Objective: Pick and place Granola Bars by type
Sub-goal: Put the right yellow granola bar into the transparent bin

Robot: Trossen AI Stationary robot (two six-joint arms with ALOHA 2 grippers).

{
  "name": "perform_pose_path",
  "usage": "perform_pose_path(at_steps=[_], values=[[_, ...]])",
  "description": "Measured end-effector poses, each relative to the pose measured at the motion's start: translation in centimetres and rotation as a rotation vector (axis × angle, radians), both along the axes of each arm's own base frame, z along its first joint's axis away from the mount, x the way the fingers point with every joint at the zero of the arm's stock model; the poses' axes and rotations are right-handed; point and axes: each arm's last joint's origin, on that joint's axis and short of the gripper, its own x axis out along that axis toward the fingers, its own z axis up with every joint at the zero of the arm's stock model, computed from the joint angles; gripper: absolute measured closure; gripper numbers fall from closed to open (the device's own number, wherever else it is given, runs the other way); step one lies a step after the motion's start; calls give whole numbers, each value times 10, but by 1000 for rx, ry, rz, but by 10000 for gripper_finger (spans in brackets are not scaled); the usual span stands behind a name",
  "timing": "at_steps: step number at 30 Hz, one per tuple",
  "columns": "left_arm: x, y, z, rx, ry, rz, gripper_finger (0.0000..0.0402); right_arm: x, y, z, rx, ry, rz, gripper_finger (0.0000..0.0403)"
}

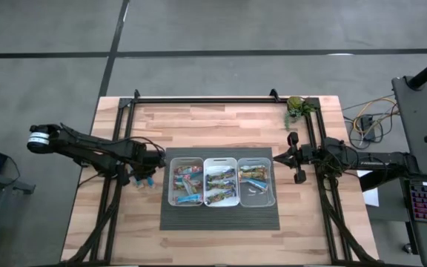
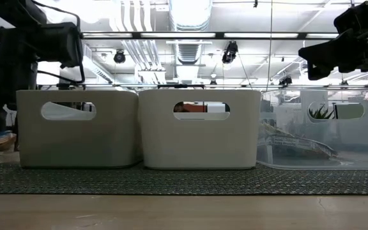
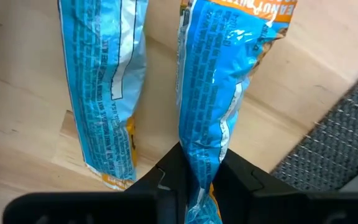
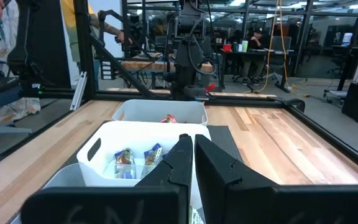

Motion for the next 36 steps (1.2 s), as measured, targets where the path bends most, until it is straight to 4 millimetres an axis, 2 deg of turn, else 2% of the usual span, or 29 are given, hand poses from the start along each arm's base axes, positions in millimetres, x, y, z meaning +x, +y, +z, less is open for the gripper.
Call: perform_pose_path(at_steps=[5,16,26,36], values=[[0,0,6,6,-33,1,356,0,0,0,0,0,1,394],[6,1,36,35,-174,11,356,0,0,0,0,0,0,394],[10,2,72,54,-335,-10,356,0,0,0,0,-1,0,394],[18,6,117,209,-491,-35,356,0,0,0,0,0,0,394]])
